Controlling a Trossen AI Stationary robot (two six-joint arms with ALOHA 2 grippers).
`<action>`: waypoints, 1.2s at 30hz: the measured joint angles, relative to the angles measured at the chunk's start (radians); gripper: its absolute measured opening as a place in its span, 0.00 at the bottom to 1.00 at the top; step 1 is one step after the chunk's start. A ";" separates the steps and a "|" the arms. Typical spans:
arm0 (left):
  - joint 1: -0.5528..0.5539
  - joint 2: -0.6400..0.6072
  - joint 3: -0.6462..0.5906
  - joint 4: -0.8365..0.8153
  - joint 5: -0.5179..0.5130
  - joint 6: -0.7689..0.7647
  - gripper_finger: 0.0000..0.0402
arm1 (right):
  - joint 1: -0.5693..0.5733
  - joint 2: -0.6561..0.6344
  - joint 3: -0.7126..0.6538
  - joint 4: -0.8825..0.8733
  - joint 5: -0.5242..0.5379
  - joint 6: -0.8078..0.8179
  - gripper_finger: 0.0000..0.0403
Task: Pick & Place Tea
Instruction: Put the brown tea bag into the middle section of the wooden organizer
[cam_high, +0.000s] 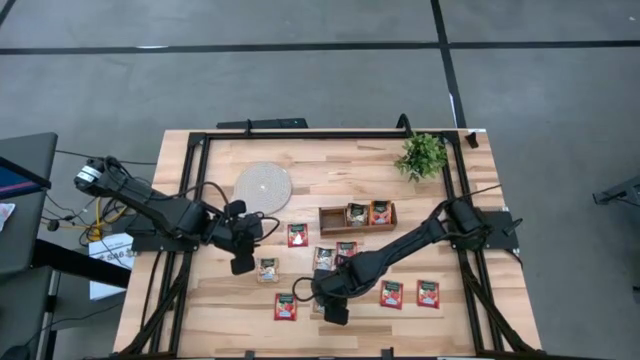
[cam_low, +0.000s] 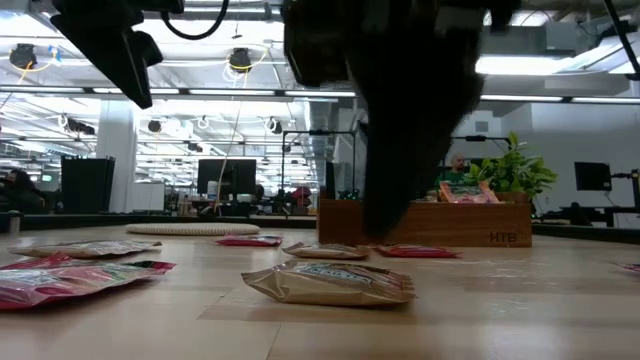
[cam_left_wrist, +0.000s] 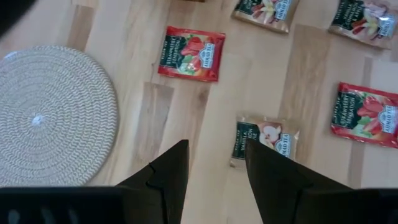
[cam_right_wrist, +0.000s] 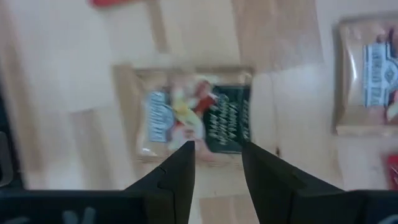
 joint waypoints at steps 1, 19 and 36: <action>-0.003 0.000 0.000 0.001 0.000 0.000 0.37 | -0.002 0.006 0.000 -0.003 0.001 0.001 0.31; -0.014 0.000 0.000 0.041 -0.008 0.011 0.37 | 0.008 0.007 0.000 -0.037 0.080 0.023 0.31; -0.014 0.000 0.000 0.067 -0.015 0.039 0.37 | 0.010 0.083 0.009 -0.075 0.094 0.074 0.30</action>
